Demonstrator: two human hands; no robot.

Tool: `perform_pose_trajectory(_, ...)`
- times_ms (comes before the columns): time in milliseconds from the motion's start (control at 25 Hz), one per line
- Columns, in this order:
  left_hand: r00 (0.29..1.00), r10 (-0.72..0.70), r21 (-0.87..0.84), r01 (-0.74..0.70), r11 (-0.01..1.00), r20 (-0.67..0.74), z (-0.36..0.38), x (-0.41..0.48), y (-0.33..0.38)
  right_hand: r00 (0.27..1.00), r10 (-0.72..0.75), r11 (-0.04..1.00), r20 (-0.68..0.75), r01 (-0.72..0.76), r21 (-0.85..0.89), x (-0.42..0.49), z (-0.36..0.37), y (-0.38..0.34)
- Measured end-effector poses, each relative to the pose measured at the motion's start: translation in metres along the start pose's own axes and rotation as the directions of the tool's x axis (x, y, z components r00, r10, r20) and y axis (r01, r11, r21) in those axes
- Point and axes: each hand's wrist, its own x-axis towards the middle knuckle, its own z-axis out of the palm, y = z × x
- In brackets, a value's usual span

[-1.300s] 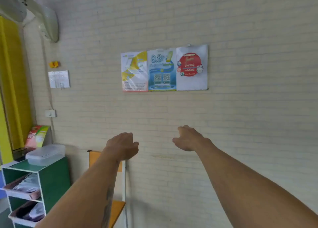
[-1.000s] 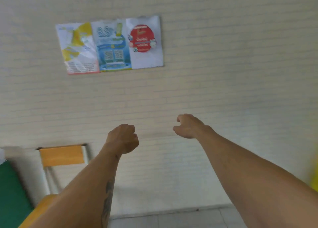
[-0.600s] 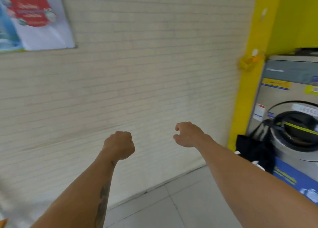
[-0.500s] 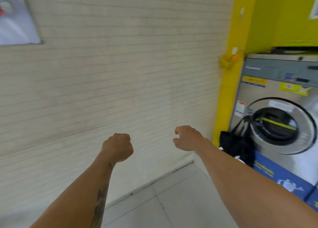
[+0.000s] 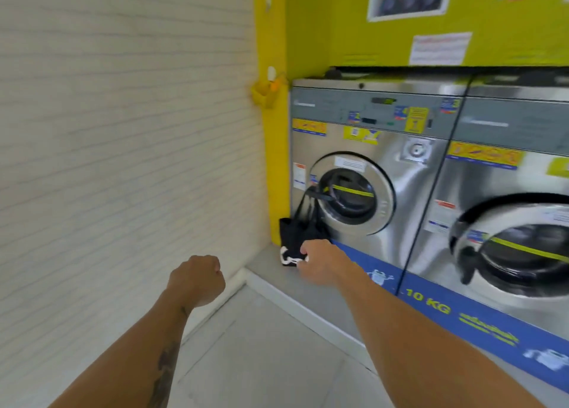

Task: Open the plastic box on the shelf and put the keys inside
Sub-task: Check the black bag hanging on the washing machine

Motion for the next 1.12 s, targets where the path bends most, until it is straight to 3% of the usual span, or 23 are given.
perform_pose_trajectory(280,0.955,0.269,-0.061,-0.264,0.963,0.123,0.093,0.126,0.136,0.965,0.259,0.965,-0.031,-0.26,-0.032,0.058,-0.01,0.145)
perform_pose_trajectory(640,0.82,0.47,-0.125,-0.456,0.881,0.327,0.18,0.247,0.283,0.872,0.49,0.87,0.015,-0.49,0.051,0.119,-0.012,0.284)
perform_pose_trajectory(840,0.77,0.462,-0.111,-0.464,0.879,0.439,0.228,0.266,0.344,0.831,0.547,0.833,0.098,-0.552,0.036,0.137,0.006,0.358)
perform_pose_trajectory(1120,0.758,0.367,-0.111,-0.368,0.923,0.539,0.31,0.275,0.386,0.839,0.476,0.87,0.265,-0.493,-0.002,0.174,0.057,0.447)
